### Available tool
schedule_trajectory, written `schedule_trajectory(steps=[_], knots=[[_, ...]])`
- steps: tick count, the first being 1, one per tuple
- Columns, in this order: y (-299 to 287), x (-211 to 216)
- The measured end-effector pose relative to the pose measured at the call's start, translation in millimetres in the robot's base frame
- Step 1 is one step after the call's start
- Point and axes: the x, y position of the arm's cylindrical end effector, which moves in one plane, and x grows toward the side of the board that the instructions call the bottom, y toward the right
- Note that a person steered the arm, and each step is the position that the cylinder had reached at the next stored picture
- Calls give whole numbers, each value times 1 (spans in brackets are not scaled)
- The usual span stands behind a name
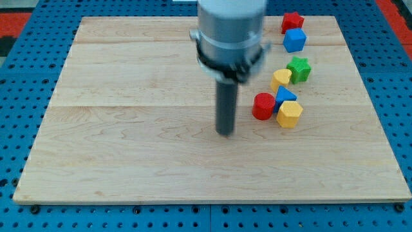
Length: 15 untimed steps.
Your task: Slide the yellow hexagon towards green circle
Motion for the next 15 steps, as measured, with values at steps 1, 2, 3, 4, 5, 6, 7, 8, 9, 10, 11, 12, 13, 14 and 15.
schedule_trajectory(steps=[1,2,3,4,5,6,7,8,9,10,11,12,13,14,15], knots=[[103,11],[133,-2],[114,-32],[80,-69],[38,-108],[13,-122],[7,-93],[-47,-104],[-45,-161],[-24,-169],[-26,-124],[12,-143],[1,-190],[21,-201],[44,-186]])
